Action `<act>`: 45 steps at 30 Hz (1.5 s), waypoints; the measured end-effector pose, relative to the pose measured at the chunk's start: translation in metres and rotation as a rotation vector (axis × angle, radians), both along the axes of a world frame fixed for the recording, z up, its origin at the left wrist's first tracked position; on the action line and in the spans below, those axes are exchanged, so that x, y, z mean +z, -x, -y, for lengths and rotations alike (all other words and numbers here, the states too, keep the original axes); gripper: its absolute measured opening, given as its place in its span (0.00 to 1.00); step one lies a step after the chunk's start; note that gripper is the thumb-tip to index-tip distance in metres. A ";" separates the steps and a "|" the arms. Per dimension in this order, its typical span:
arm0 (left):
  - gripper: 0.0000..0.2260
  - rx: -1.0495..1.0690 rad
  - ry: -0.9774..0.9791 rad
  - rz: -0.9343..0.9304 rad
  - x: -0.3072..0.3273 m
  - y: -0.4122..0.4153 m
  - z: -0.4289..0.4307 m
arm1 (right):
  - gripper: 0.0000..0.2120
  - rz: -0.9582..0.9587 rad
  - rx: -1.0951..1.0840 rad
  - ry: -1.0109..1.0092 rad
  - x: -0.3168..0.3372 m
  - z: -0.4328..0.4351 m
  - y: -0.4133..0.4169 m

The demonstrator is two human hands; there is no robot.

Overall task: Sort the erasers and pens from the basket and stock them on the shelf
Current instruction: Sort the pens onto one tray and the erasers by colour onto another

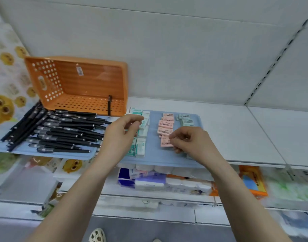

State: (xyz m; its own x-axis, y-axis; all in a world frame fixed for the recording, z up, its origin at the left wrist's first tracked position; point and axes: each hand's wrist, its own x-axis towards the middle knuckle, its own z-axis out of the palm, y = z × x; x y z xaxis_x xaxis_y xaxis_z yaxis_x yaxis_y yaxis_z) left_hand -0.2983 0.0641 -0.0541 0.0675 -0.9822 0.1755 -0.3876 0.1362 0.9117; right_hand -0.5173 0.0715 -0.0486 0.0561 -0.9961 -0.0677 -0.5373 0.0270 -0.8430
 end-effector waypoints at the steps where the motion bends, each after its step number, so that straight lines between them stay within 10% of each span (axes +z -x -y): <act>1: 0.10 0.023 0.026 0.036 -0.001 -0.002 -0.003 | 0.04 -0.068 0.041 -0.001 -0.004 0.000 -0.006; 15: 0.11 0.070 0.115 0.224 -0.016 -0.039 -0.026 | 0.07 -0.674 0.036 0.249 -0.018 -0.004 -0.030; 30: 0.09 0.210 0.139 0.664 -0.015 -0.135 0.042 | 0.10 -0.579 0.282 0.387 0.020 0.119 -0.194; 36: 0.25 0.064 0.042 0.948 -0.045 -0.172 0.020 | 0.10 -0.751 0.299 0.191 0.002 0.159 -0.234; 45: 0.23 0.173 0.166 0.906 -0.056 -0.191 0.016 | 0.13 -0.402 0.417 0.288 0.009 0.130 -0.233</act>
